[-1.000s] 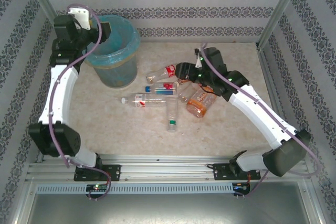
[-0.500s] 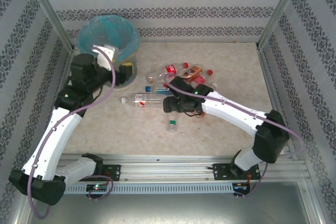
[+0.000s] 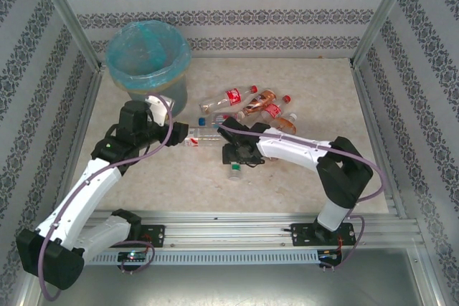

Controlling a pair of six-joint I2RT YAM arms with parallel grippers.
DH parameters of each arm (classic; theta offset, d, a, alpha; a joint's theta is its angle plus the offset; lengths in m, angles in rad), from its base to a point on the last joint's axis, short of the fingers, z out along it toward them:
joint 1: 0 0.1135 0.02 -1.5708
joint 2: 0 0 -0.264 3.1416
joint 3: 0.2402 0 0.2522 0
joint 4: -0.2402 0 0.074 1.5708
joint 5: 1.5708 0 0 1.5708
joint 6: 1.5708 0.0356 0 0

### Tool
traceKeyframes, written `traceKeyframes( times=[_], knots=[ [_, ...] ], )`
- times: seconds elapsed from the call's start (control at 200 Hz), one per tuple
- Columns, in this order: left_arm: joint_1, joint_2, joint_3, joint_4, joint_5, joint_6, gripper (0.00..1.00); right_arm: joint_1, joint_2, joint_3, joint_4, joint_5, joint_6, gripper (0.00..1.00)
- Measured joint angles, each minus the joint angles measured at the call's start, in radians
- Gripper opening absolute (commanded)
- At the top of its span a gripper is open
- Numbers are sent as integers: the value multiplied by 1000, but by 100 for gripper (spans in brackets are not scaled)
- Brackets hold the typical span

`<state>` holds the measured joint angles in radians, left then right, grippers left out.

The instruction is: Put the plastic bottles in the bin

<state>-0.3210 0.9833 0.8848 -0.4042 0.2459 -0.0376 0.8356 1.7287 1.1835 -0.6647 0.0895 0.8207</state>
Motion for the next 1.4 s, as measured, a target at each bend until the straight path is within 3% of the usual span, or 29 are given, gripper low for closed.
traceKeyframes(
  times=[0.47,0.964,1.404],
  knots=[
    [0,-19,-84,25,-17,-2,78,-109,172,150,42,-38,-27,75],
    [0,-19,-93,39,-42,11,80,-121,177,150,46,-64,-43,55],
    [0,-8,-96,53,-49,12,81,-121,94,134,40,-68,-42,55]
  ],
)
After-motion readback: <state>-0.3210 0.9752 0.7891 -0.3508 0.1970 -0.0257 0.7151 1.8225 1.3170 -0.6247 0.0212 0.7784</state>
